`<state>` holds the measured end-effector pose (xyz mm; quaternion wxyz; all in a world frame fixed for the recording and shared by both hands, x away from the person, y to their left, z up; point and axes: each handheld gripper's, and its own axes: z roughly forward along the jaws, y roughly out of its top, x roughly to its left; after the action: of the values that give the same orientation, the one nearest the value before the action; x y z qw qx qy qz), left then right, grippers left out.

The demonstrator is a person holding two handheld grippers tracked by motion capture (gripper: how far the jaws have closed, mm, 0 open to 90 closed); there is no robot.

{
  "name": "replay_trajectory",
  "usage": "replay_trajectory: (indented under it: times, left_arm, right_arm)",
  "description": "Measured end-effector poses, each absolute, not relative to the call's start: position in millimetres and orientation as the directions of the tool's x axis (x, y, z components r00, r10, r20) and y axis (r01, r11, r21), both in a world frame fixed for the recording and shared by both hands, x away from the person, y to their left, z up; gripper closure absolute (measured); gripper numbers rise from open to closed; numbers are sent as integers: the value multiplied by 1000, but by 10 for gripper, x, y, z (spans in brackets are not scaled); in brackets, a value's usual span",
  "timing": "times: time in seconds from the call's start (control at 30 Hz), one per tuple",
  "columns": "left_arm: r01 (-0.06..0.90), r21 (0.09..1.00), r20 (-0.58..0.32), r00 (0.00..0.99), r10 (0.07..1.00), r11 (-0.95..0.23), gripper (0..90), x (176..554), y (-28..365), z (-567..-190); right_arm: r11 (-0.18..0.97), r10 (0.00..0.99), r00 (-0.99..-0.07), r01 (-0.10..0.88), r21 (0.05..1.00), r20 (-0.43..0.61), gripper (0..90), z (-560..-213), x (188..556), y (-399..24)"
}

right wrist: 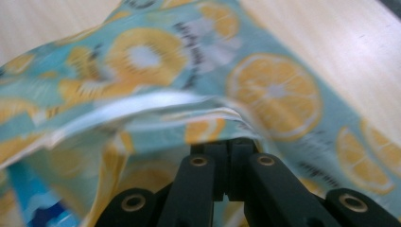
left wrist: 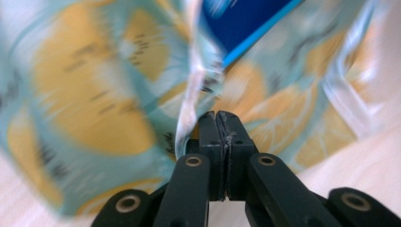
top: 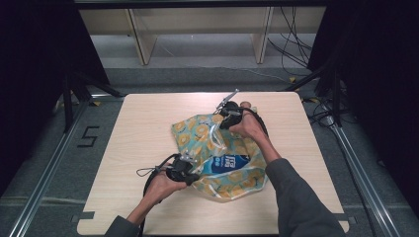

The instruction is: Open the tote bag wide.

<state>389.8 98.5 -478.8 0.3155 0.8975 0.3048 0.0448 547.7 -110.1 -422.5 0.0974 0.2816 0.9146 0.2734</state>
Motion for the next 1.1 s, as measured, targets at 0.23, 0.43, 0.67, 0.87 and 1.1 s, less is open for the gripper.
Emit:
replay_trajectory:
  times: [0.23,0.43,0.67,0.87,1.1]
  left_arm:
    - [453,741,-123,817,563,-496,868,3954,676,-4336]
    - [451,766,-100,786,610,-457,866,4272,364,-4304]
    - [555,718,-77,663,745,-420,878,4755,477,-4577]
    - [590,729,-113,604,789,-347,889,4854,837,-4607]
    - [567,771,-171,623,763,-290,850,4633,898,-4415]
  right_arm:
    - [728,507,-862,420,542,-14,900,-4112,5020,-1247]
    - [676,528,-849,426,602,8,900,-4097,4640,-1538]
    - [673,613,-789,494,551,-43,900,-4489,4565,-1970]
    - [658,687,-722,566,497,-87,900,-4743,4708,-2353]
    - [641,676,-731,524,561,-90,900,-4539,4534,-2322]
